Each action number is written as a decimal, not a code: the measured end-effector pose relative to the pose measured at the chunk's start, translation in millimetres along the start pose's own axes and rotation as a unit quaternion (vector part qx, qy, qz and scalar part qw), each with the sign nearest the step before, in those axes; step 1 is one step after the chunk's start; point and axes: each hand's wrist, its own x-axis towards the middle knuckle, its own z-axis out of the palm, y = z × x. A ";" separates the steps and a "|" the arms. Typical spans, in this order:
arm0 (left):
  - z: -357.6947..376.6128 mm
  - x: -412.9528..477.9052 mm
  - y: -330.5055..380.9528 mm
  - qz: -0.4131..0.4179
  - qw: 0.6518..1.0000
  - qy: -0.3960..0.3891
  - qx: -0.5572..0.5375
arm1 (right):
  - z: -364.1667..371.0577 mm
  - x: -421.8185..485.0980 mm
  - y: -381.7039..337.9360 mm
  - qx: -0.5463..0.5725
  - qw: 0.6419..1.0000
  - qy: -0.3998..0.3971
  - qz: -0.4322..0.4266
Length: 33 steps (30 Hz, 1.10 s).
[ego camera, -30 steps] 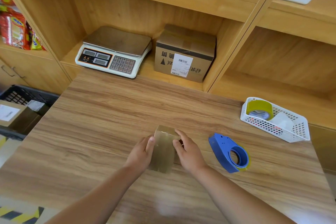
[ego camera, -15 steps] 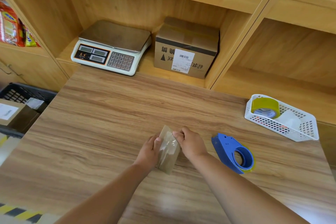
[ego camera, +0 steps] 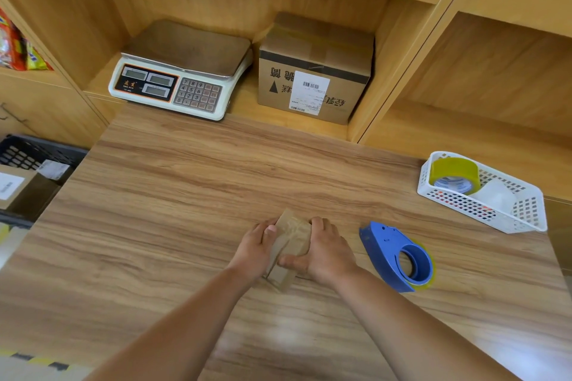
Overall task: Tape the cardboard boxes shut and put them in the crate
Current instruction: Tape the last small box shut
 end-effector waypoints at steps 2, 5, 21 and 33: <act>-0.8 -3.2 1.0 0.001 1.000 -0.014 -0.026 | 2.2 1.0 1.7 0.030 1.000 -0.003 0.002; -0.4 -5.0 -1.4 0.017 0.999 -0.030 -0.034 | 4.7 3.5 5.1 0.079 0.997 0.008 0.006; -20.9 -1.8 37.2 0.030 0.966 0.034 0.253 | 10.5 -4.2 -3.4 0.060 0.987 0.104 0.108; 1.2 -17.9 28.7 -0.086 0.975 0.141 0.148 | 15.7 1.2 -20.1 0.127 0.968 0.150 0.156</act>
